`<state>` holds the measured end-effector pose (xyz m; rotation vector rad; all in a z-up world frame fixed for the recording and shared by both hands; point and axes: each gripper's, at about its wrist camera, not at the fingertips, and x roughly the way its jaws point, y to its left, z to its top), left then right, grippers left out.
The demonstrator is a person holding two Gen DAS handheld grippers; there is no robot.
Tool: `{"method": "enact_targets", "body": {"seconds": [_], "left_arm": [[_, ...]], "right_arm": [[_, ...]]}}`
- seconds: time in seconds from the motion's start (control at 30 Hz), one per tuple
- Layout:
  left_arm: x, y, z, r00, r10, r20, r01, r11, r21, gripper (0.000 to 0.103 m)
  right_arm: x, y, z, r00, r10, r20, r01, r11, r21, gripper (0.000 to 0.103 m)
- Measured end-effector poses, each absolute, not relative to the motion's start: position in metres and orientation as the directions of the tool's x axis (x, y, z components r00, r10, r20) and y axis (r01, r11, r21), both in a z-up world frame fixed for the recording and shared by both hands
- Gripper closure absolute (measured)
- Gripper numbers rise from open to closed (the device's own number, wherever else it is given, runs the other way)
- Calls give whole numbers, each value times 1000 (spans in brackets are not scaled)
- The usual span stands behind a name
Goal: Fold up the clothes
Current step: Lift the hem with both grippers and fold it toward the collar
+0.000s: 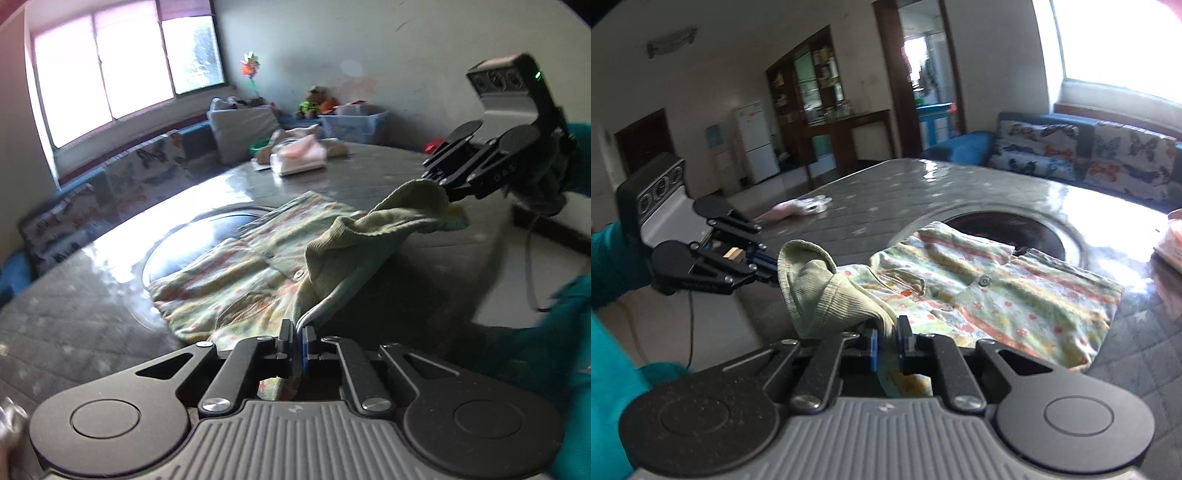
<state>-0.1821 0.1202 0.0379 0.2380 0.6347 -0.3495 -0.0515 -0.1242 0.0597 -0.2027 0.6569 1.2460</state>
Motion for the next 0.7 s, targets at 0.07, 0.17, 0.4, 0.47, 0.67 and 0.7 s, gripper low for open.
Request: {"method": "enact_targets", "body": {"seconds": [0.07, 0.17, 0.4, 0.47, 0.67, 0.7], "left_arm": [[-192, 119, 45, 736, -280, -617, 410, 909, 76, 98], [-194, 119, 53, 736, -296, -609, 423, 904, 72, 98], [-153, 139, 65, 762, -295, -576, 393, 918, 49, 98], [-139, 145, 67, 766, -288, -575, 386, 921, 53, 98], [-71, 169, 60, 766, -252, -591, 338, 940, 38, 98], [-58, 173, 56, 765, -241, -598, 325, 945, 34, 98]], "right_arm": [[-59, -130, 66, 140, 809, -571, -923, 315, 220, 95], [-57, -131, 75, 124, 805, -581, -924, 307, 227, 95], [-8, -110, 84, 158, 807, -569, -914, 337, 224, 96], [6, -103, 86, 168, 807, -566, -911, 346, 223, 96], [55, -78, 84, 193, 795, -576, -897, 381, 225, 97], [62, -72, 82, 196, 790, -581, -894, 387, 225, 97]]}}
